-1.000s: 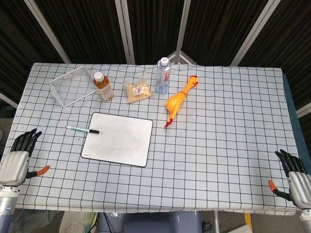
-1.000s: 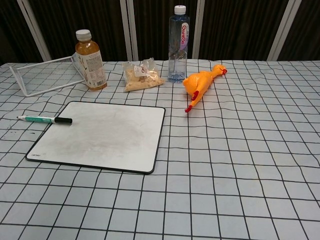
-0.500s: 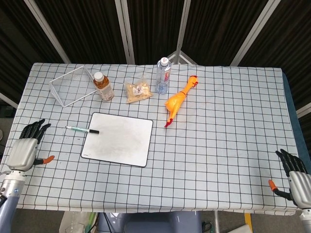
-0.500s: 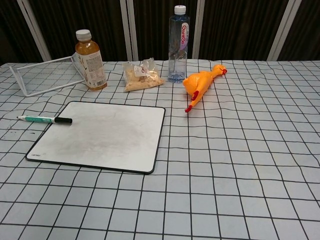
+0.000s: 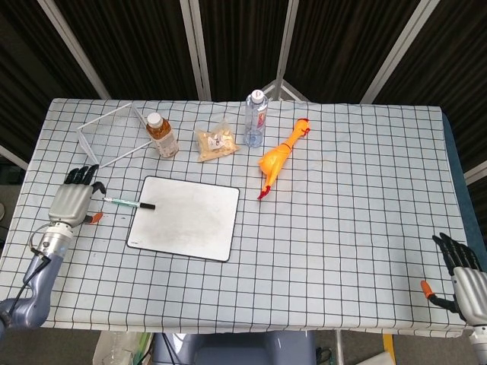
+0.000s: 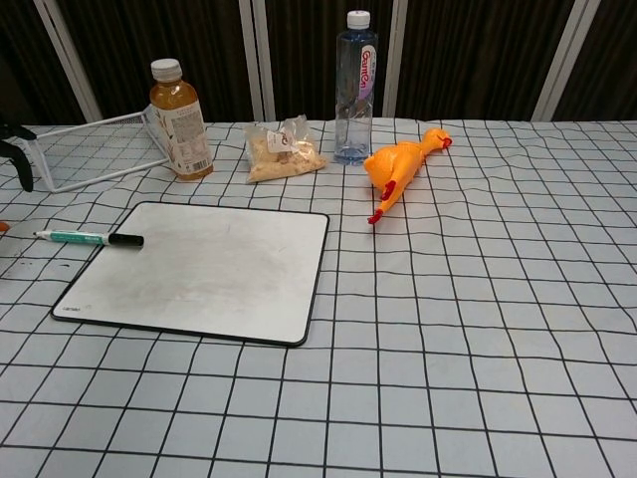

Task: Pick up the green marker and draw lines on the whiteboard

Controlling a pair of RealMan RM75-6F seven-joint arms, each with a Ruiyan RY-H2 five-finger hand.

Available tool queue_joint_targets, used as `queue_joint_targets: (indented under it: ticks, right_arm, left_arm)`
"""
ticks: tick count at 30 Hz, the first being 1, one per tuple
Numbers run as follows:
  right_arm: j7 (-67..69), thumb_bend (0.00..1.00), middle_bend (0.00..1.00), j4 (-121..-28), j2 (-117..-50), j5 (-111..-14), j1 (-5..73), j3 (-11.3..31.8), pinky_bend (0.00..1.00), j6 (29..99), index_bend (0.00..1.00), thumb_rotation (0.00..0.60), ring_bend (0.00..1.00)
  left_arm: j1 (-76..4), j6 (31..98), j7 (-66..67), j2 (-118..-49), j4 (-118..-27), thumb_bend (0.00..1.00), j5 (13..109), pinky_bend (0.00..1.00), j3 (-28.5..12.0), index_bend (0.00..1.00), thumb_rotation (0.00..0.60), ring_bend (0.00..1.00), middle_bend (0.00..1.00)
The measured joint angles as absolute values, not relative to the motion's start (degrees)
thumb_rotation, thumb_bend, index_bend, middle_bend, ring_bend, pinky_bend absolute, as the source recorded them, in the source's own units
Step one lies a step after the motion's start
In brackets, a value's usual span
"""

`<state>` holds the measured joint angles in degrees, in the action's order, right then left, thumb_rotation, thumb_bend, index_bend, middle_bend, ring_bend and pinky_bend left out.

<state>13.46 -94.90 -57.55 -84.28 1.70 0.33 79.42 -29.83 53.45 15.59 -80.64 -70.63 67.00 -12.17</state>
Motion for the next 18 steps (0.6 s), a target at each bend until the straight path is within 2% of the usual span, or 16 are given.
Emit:
queue_joint_targets:
  ticks: [8, 18]
  right_arm:
    - [14.0, 0.35, 0.0, -94.9, -57.5, -84.0, 1.9, 0.7, 0.0, 79.2, 0.0, 0.6, 0.0]
    - [14.5, 0.35, 0.0, -95.1, -57.3, -83.8, 2.0, 0.8, 0.0, 79.1, 0.0, 0.6, 0.0]
  left_arm:
    - [-34.5, 47.9, 16.6, -87.4, -61.7, 0.4, 65.7, 0.0, -11.9, 0.42, 0.6, 0.0, 0.0]
    - [-37.6, 45.7, 15.8, -92.9, -55.6, 0.43, 65.9, 0.0, -11.7, 0.44, 0.6, 0.0, 0.01]
